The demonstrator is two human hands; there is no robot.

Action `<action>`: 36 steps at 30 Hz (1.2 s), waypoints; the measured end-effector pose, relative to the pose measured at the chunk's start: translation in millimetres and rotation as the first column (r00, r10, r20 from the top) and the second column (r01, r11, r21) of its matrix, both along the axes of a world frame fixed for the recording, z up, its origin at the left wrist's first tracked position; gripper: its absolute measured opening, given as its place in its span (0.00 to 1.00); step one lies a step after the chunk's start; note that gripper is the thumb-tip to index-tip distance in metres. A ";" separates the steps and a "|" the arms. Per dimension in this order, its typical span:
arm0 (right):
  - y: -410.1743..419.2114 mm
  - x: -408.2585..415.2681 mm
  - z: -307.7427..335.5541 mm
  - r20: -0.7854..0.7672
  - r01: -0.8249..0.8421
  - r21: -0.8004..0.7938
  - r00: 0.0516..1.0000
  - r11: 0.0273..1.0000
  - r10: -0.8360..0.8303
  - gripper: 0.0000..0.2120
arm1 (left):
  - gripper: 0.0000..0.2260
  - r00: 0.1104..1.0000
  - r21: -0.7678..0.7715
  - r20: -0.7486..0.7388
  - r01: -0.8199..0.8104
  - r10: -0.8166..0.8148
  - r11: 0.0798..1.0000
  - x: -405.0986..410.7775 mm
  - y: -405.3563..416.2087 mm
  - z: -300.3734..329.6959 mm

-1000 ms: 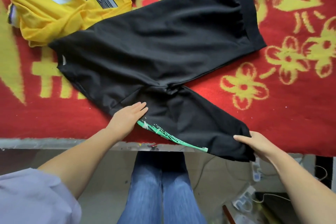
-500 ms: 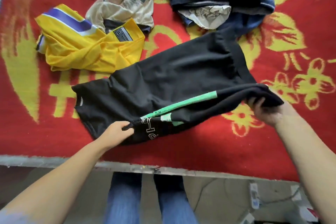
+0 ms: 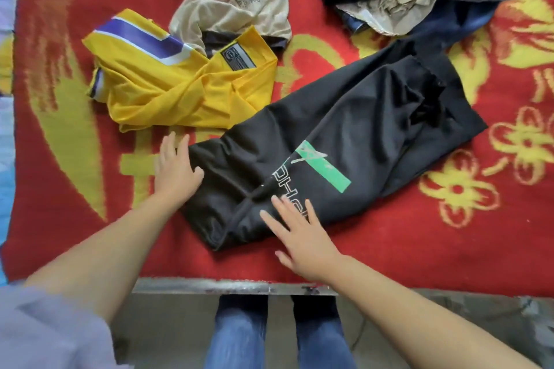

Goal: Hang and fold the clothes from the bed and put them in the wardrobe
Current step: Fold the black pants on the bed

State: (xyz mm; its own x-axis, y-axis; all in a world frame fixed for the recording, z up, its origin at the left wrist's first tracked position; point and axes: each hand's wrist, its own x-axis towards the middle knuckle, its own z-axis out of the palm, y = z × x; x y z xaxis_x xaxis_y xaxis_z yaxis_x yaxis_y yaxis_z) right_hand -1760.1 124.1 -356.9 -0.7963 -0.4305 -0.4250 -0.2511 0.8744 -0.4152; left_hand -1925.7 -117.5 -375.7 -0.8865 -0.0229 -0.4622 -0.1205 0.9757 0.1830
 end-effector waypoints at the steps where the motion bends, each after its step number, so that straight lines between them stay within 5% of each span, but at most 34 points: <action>1: -16.6 10.3 -8.0 0.058 -0.068 0.055 0.996 0.996 0.065 0.42 | 0.33 0.993 -0.042 0.097 0.065 -0.060 0.997 -11.8 -6.0 -1.8; 5: -58.3 1.5 -36.9 0.103 0.025 0.271 0.993 0.962 -0.055 0.49 | 0.15 0.950 0.056 0.206 0.227 -0.234 0.972 -34.8 -25.7 -6.0; 9: -85.9 -8.8 -34.0 0.140 0.073 0.338 0.982 0.938 -0.127 0.48 | 0.01 0.886 0.400 0.463 -0.185 -0.025 0.898 -32.5 -63.9 10.6; 12: -94.1 -13.1 -21.5 0.090 0.141 0.346 0.979 0.928 -0.182 0.37 | 0.07 0.726 0.406 0.687 -0.400 0.013 0.822 -31.0 -89.4 27.6; 14: -94.5 -11.9 -19.7 0.131 0.174 0.253 0.968 0.952 -0.212 0.34 | 0.08 0.699 0.389 0.710 -0.491 0.086 0.780 -33.5 -91.7 37.4; 16: -88.2 -7.0 -14.4 0.247 0.313 -0.008 0.921 0.950 -0.301 0.32 | 0.07 0.660 0.389 0.727 -0.624 0.189 0.678 -41.3 -82.4 49.5; 17: -82.6 -5.7 -8.1 0.336 0.459 -0.179 0.860 0.870 -0.385 0.31 | 0.07 0.626 0.401 0.749 -0.689 0.217 0.604 -47.6 -74.1 57.3; 20: -58.4 -3.7 12.0 0.442 0.841 -0.421 0.517 0.339 -0.733 0.20 | 0.07 0.496 0.405 0.841 -0.841 0.214 0.358 -71.4 -32.0 79.7; 23: -32.6 -11.7 19.4 0.607 0.912 -0.383 0.128 -0.147 -0.784 0.13 | 0.07 0.438 0.417 0.885 -0.896 0.160 0.151 -93.2 42.7 91.0; 25: -12.3 -21.6 12.9 0.679 0.888 -0.264 -0.106 -0.376 -0.726 0.12 | 0.08 0.461 0.457 0.883 -0.887 0.089 0.064 -101.5 98.2 91.1; 26: -1.3 -26.3 7.7 0.678 0.874 -0.203 -0.200 -0.442 -0.707 0.11 | 0.09 0.503 0.496 0.863 -0.862 0.054 0.105 -102.2 122.2 87.2; 28: 15.9 -33.9 -3.9 0.675 0.827 -0.079 -0.367 -0.557 -0.640 0.06 | 0.11 0.654 0.604 0.756 -0.717 0.034 0.347 -96.1 156.5 70.0; 30: 25.5 -38.5 -11.6 0.703 0.764 0.022 -0.471 -0.645 -0.533 0.06 | 0.11 0.875 0.686 0.483 -0.351 -0.038 0.638 -82.6 165.3 47.3; 32: 28.2 -41.2 -8.0 0.719 0.750 0.062 -0.491 -0.658 -0.492 0.06 | 0.19 0.940 0.674 0.137 0.142 -0.312 0.725 -71.4 152.1 32.5; 34: 26.5 -39.0 -1.1 0.626 0.817 0.024 -0.461 -0.575 -0.629 0.13 | 0.28 0.746 0.541 -0.165 0.615 -0.645 0.574 -67.7 125.1 20.7; 36: 14.6 -34.1 13.5 0.296 0.962 -0.099 -0.216 -0.255 -0.931 0.28 | 0.37 0.375 0.210 -0.285 0.922 -0.882 0.325 -71.7 94.0 10.4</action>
